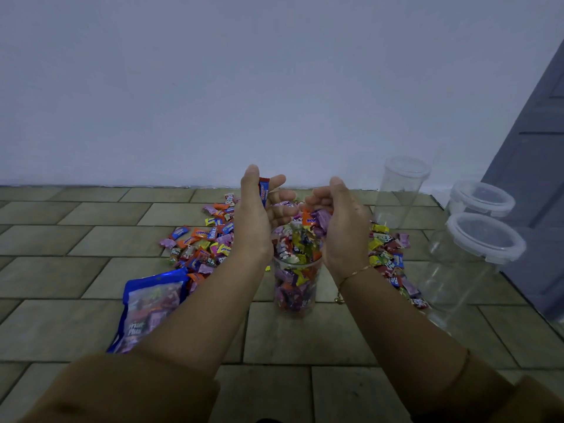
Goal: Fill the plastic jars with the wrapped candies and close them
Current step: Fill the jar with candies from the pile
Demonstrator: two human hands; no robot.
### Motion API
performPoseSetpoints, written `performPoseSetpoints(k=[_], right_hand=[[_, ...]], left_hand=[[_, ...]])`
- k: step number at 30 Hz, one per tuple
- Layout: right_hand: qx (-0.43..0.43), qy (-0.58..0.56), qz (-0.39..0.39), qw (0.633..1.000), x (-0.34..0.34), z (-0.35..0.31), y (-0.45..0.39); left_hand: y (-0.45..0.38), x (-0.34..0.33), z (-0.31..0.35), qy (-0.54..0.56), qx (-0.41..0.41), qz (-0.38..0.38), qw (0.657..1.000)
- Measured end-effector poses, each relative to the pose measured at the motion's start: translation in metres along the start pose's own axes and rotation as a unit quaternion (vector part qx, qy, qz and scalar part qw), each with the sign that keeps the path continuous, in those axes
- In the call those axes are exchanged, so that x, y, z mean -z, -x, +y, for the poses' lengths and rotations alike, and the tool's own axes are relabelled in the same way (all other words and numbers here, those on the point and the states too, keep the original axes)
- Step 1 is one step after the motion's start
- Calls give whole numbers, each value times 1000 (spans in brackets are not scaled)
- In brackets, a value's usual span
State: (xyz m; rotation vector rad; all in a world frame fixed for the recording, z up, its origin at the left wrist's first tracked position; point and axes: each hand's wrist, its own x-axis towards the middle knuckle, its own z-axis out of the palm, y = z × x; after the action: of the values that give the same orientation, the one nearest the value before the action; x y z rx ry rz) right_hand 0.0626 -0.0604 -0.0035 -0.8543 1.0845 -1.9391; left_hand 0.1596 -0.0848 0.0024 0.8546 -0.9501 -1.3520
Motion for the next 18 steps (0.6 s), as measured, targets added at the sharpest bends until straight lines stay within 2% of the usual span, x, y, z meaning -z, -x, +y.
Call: performPoseSetpoints(k=[9,16,18], right_hand=[[6,-5,-35,999,2,1,2],[13,-36,-18,999,6,0,-1],[18,1,-29,999,13,-3,-3]], left_hand=[[-2,-1,-3,-11,12,0,1000],[1,4,-1,-29,-6,6,1000],[4,9,2,-62,-8,1,998]])
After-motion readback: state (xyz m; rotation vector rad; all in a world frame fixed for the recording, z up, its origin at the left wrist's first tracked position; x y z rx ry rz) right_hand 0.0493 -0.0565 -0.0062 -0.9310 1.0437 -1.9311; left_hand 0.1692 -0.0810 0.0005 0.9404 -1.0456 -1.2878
